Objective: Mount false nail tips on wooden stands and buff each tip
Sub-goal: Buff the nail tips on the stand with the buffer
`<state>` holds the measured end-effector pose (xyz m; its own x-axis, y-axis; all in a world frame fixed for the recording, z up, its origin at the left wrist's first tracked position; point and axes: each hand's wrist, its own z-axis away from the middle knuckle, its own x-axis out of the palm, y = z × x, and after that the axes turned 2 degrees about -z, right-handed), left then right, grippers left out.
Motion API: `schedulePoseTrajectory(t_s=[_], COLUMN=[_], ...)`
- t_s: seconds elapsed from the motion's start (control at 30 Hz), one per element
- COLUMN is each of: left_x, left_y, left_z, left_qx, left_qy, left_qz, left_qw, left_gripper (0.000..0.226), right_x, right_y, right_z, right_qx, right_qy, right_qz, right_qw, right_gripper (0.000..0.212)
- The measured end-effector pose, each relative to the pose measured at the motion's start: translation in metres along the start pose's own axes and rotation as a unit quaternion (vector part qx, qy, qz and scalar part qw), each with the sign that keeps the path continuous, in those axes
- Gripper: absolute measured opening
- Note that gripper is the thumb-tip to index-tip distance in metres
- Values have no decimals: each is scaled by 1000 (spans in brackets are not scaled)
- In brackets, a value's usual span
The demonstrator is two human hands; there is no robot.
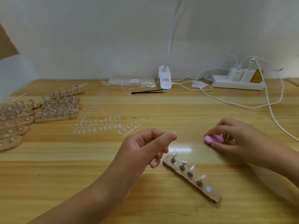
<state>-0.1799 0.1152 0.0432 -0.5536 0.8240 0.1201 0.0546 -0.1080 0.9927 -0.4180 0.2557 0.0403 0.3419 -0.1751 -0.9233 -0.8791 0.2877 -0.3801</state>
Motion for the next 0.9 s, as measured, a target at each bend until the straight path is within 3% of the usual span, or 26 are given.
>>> schedulePoseTrajectory(t_s=[0.07, 0.17, 0.23, 0.43, 0.7, 0.8, 0.9], left_x=[0, 2, 3, 6, 6, 5, 9], left_y=[0, -1, -1, 0, 0, -4, -12], left_z=[1, 2, 2, 4, 3, 5, 10], left_qx=[8, 28, 43, 69, 70, 70, 46], left_qy=[8, 19, 25, 12, 7, -9, -44], left_qz=[-24, -54, -76, -83, -101, -127, -140], left_qw=[1000, 998, 996, 994, 992, 989, 988], left_gripper=[32, 25, 19, 18, 19, 25, 30], right_x=[0, -2, 0, 13, 17, 17, 12], right_y=[-12, -34, -44, -61, -70, -71, -65], right_z=[2, 9, 14, 19, 21, 20, 16], right_qx=[-23, -63, -90, -107, -86, -85, -58], right_qy=[33, 13, -12, -78, -92, -37, 70], right_qz=[-134, -405, -478, -539, -552, -558, -601], right_qw=[990, 912, 874, 832, 824, 825, 794], right_gripper=[26, 24, 35, 31, 28, 29, 39])
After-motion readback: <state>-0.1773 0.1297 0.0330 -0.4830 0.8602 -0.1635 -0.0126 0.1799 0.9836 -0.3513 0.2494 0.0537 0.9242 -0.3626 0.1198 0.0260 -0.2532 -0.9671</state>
